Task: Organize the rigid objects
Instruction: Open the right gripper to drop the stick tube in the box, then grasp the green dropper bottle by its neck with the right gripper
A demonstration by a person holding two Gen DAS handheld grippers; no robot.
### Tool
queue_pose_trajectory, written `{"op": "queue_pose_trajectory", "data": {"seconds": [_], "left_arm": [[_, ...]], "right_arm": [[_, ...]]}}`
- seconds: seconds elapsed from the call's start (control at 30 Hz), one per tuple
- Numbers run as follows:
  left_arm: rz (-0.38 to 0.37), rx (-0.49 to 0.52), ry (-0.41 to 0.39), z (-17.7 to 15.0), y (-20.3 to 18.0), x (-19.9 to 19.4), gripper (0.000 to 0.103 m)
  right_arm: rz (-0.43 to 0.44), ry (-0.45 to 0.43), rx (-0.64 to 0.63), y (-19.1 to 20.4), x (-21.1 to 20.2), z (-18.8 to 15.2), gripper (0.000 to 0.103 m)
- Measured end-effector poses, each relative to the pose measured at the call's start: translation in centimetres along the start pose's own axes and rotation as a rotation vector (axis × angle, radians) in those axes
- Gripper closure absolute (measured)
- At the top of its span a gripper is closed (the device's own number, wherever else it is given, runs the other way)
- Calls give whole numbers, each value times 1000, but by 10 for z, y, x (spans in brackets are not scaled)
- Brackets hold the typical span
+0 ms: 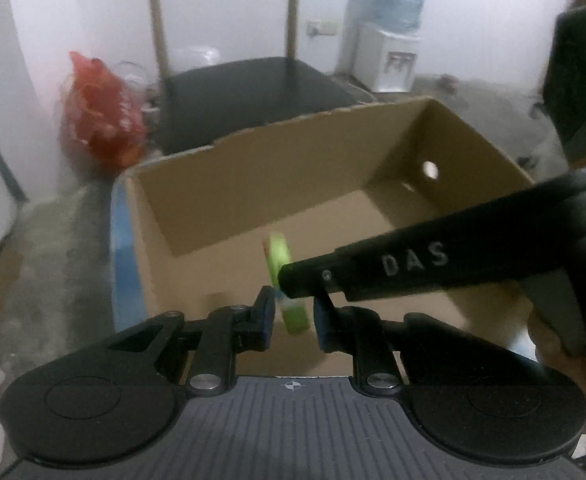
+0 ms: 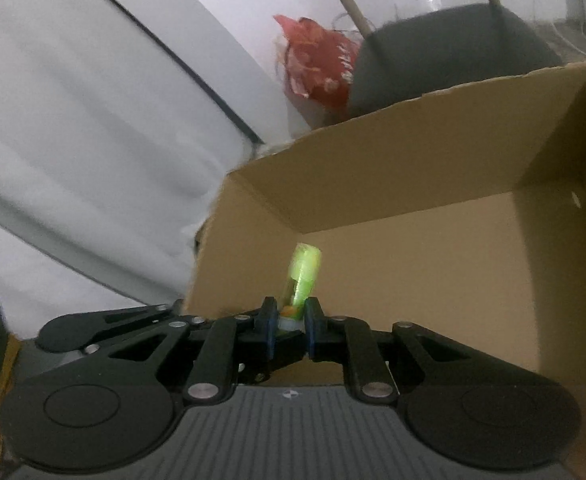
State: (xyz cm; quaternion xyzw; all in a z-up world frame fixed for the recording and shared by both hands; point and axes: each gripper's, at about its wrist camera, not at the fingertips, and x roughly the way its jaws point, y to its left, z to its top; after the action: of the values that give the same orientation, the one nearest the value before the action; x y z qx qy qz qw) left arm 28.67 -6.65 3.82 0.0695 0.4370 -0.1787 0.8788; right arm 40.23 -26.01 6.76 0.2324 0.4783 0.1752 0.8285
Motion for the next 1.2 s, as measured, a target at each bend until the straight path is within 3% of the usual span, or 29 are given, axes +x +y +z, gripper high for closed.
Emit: {"op": "queue_pose_trajectory", "data": {"seconds": [0.17,0.33,0.57,0.77,0.93,1.2], "left_arm": [[-14,-20,-57,-4,5,-27,77],[-22,-43,-148,-7,7,-71,71],[-71,-94,-260,-48,10,-128,65],[-86,-104,-296,-101,-1,-152,65],[-92,-142,-261,-138,-5,-148,65],[-129,-149,-164,-184,-27,-116,65]], "right_arm": [[-3,-35,12,0,-12,-2,82],[44,-120,1,3,-72,-27,82],[103,-274,16,-14,-172,-109,82],[120,-351,129,-41,-210,-199,82],[131,-309,186,-46,-190,-246,81],[118,-169,141,-21,-140,-271,81]]}}
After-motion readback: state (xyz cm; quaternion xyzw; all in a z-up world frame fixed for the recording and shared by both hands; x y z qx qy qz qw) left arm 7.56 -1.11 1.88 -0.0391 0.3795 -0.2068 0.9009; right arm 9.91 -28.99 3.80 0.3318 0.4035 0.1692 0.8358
